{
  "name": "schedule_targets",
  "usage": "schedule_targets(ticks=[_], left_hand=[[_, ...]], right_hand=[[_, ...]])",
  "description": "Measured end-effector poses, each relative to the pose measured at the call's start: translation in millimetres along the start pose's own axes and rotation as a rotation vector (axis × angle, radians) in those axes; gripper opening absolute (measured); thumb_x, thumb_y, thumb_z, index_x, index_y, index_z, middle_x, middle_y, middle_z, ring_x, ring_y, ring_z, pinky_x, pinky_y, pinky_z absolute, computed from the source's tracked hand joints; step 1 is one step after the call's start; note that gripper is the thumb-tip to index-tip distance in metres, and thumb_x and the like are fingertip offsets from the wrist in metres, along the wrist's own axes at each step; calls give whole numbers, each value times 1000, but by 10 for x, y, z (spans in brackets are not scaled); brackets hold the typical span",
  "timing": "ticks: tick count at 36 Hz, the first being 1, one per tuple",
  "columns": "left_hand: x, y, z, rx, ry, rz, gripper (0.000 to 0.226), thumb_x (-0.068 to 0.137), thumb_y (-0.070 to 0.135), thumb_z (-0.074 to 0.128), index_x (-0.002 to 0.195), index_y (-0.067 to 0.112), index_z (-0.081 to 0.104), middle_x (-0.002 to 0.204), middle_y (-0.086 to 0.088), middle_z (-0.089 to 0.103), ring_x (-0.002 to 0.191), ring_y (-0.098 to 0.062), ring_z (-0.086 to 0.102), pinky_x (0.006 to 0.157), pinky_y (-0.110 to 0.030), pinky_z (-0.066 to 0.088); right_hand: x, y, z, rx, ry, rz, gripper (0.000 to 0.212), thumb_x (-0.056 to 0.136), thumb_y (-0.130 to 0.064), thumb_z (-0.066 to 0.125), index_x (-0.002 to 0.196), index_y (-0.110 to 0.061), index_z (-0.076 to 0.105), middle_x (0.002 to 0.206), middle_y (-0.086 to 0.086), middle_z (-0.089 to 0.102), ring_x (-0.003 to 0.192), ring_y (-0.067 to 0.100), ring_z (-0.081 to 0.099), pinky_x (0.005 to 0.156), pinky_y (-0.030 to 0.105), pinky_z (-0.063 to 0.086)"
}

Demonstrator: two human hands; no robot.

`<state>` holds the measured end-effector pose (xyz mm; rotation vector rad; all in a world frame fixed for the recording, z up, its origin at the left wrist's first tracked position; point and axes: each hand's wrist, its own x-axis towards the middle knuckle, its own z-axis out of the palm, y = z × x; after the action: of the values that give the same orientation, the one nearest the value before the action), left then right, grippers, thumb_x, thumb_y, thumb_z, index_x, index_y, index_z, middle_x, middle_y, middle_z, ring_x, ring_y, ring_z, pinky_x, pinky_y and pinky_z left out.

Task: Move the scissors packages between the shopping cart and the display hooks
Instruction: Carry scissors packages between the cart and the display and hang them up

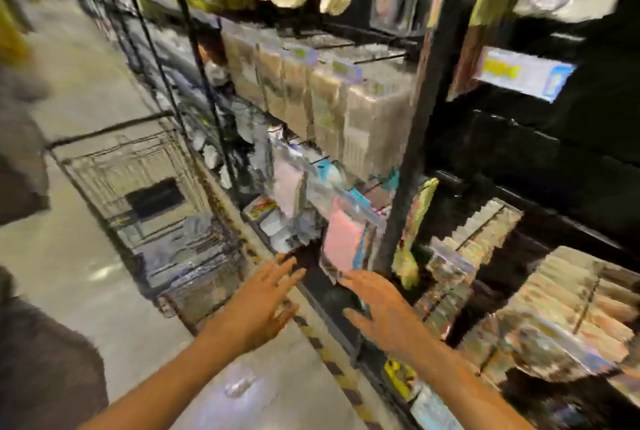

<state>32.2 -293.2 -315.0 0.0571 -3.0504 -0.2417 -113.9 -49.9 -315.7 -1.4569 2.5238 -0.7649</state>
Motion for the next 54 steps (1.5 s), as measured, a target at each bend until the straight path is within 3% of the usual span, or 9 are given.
schedule_targets(ticks=[3, 7, 10, 18, 24, 28, 46, 51, 54], left_hand=[[-448, -522, 47, -70, -46, -171, 82, 95, 73, 6, 158, 28, 34, 169, 1, 20, 155, -27, 21, 123, -49, 27], [-991, -1095, 170, -50, -81, -306, 68, 102, 66, 26, 151, 24, 46, 159, -4, 42, 150, -33, 34, 113, -56, 39], [-1402, -1407, 233, -40, -86, -423, 65, 100, 62, 32, 156, 29, 38, 165, 2, 31, 155, -28, 21, 122, -53, 27], [-2026, -1958, 403, -130, -84, -614, 58, 104, 61, 19, 145, 26, 43, 147, -5, 55, 128, -40, 58, 102, -50, 52], [-1963, -2337, 537, -135, -156, -713, 75, 103, 67, 14, 143, 18, 56, 149, -11, 55, 134, -44, 53, 104, -58, 47], [-1754, -2665, 651, -156, -194, -741, 75, 104, 64, 14, 142, 17, 58, 148, -12, 55, 132, -45, 55, 102, -57, 50], [-375, -4035, 815, -312, -273, -978, 123, 64, 86, -30, 163, 28, 14, 171, 0, 6, 157, -29, 4, 127, -41, 4], [-211, -4431, 941, -361, -287, -1026, 120, 70, 88, -21, 162, 21, 17, 170, -5, 9, 157, -32, 8, 127, -41, 3], [-143, -4723, 1083, -400, -284, -1047, 100, 82, 71, -1, 160, 14, 28, 168, -10, 20, 156, -34, 14, 126, -41, 6]], right_hand=[[383, -360, 293, -36, -163, -23, 61, 96, -52, 50, 150, -24, 46, 154, -5, 45, 146, 17, 36, 123, 35, 24], [786, -801, 686, -108, -368, -60, 89, 84, -76, 28, 153, -23, 40, 159, 0, 37, 149, 21, 30, 124, 39, 20], [1036, -1040, 1024, -200, -500, -106, 82, 90, -77, 32, 158, -32, 28, 164, -5, 24, 153, 18, 18, 125, 36, 11], [1622, -1220, 1630, -226, -620, -124, 111, 69, -95, -5, 156, -35, 27, 163, -4, 26, 150, 25, 25, 123, 40, 23], [2184, -1236, 1871, -242, -695, -125, 107, 70, -92, 2, 158, -35, 23, 165, -5, 21, 153, 23, 18, 124, 38, 18], [2638, -1200, 2040, -225, -731, -145, 75, 96, -69, 37, 159, -32, 21, 167, -4, 18, 154, 20, 13, 124, 35, 13], [5067, -916, 2597, -130, -882, -255, 53, 101, -42, 55, 148, -20, 44, 151, 3, 45, 143, 26, 37, 117, 34, 28], [5496, -952, 2949, -141, -909, -245, 53, 101, -32, 59, 149, -15, 44, 150, 4, 48, 142, 24, 40, 111, 19, 23], [5733, -1007, 3181, -168, -974, -225, 59, 100, -37, 58, 152, -17, 39, 151, 7, 48, 140, 26, 42, 114, 30, 30]])
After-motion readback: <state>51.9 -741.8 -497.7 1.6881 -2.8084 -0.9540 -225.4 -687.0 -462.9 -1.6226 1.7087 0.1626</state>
